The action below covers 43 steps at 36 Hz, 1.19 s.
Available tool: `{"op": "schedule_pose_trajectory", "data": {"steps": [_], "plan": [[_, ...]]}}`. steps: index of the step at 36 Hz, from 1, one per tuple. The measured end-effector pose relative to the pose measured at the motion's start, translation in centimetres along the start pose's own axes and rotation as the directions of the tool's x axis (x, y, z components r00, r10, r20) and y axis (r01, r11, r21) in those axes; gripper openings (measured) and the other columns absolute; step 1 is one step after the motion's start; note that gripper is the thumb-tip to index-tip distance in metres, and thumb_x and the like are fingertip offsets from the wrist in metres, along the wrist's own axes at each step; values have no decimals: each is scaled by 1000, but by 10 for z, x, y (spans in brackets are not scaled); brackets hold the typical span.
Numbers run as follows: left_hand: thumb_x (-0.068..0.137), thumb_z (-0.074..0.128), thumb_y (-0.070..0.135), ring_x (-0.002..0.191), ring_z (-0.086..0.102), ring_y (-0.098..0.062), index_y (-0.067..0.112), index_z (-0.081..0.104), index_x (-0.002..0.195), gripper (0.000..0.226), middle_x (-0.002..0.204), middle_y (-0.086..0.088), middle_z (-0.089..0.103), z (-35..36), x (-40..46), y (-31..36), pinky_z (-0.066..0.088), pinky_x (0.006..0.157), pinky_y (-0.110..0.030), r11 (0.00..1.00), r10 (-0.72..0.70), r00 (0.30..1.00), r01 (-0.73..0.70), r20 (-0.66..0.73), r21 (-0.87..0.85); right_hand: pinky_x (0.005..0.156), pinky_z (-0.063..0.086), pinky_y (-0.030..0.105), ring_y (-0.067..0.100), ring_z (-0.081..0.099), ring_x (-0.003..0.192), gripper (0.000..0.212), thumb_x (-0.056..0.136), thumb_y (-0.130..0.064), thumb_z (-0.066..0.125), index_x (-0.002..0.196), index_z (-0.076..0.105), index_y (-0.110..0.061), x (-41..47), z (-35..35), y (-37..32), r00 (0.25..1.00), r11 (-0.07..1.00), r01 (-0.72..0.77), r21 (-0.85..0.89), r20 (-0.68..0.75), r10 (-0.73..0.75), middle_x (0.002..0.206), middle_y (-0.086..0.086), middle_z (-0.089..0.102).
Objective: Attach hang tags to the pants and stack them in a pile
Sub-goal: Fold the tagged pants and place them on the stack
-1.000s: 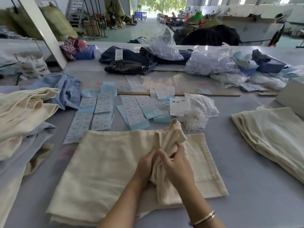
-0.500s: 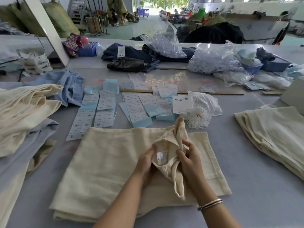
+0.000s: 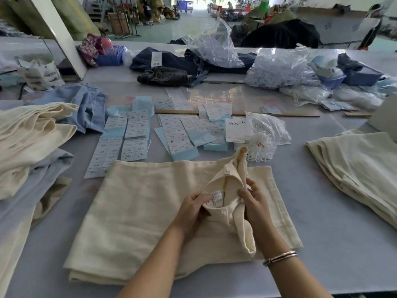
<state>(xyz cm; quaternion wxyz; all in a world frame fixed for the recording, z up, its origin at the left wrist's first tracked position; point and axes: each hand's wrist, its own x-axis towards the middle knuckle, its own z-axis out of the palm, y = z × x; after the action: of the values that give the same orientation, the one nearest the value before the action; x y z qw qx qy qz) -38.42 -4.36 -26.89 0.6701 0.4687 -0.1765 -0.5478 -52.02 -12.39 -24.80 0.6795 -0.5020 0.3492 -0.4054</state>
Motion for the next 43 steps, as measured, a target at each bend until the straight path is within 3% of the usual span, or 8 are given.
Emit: {"op": "schedule_pose_trajectory", "data": {"steps": [6, 18, 23, 30, 34, 38, 41, 43], "plan": [[74, 66, 16, 83, 64, -27, -11, 70, 96, 35, 96, -25, 63, -4, 1, 3, 57, 70, -32, 996, -21, 999, 23, 24, -82, 59, 52, 19, 12, 68, 72, 35, 88, 10, 43, 108, 65, -8, 5, -9, -3, 1000, 995, -5, 103, 18, 3, 84, 3, 74], [74, 59, 14, 83, 70, -23, -5, 74, 93, 32, 98, -23, 70, 0, 0, 8, 58, 67, -30, 989, -55, 996, 65, 71, -136, 52, 48, 15, 7, 63, 59, 34, 88, 12, 37, 101, 64, -5, 7, -17, -7, 999, 996, -31, 89, 42, 27, 69, -1, 69], [75, 55, 18, 83, 71, -19, 2, 77, 92, 32, 96, -17, 72, 1, -2, 9, 57, 67, -28, 988, -56, 996, 65, 67, -137, 46, 44, 13, 3, 56, 48, 38, 89, 16, 32, 75, 58, -9, 13, -23, -10, 999, 997, -50, 57, -1, 50, 53, -6, 60], [94, 41, 41, 111, 61, -27, 2, 62, 122, 53, 123, -18, 64, 3, -5, 11, 46, 100, -41, 994, -81, 992, 87, 96, -60, 47, 43, 13, 4, 56, 49, 32, 88, 12, 35, 78, 58, -7, 18, -31, -10, 994, 992, -111, -64, 2, 111, 58, -1, 59], [100, 45, 23, 102, 61, -18, 9, 67, 106, 26, 109, -8, 66, 12, 2, 13, 50, 87, -28, 973, -9, 1000, 12, -17, 229, 48, 42, 7, -7, 54, 43, 31, 93, 7, 41, 74, 57, -12, 34, -80, -22, 959, 959, -224, -177, -214, 184, 53, -8, 62], [91, 60, 6, 111, 58, -14, 13, 73, 105, 20, 121, -6, 61, 7, 16, 16, 43, 97, -20, 463, 367, 919, -315, 144, 828, 75, 47, 22, 12, 67, 85, 21, 93, 7, 47, 109, 61, 9, 41, -142, -37, 922, 885, -317, -341, -329, 203, 86, 20, 67], [90, 60, 28, 133, 43, -18, 26, 65, 123, 34, 142, -1, 51, -7, 30, 23, 32, 109, -30, 3, 458, 853, -283, 250, 959, 62, 50, 29, 26, 59, 66, 32, 90, 3, 50, 116, 63, -11, 51, -173, -61, 885, 819, -444, -365, -325, 335, 79, 14, 62], [93, 48, 46, 145, 22, -14, 37, 47, 140, 48, 156, 2, 29, -18, 36, 23, 18, 116, -34, -188, 387, 896, -153, 217, 970, 46, 43, 15, 17, 45, 51, 38, 89, 7, 44, 118, 61, -9, 63, -178, -81, 889, 803, -355, -479, -438, 132, 67, 10, 47]]}}
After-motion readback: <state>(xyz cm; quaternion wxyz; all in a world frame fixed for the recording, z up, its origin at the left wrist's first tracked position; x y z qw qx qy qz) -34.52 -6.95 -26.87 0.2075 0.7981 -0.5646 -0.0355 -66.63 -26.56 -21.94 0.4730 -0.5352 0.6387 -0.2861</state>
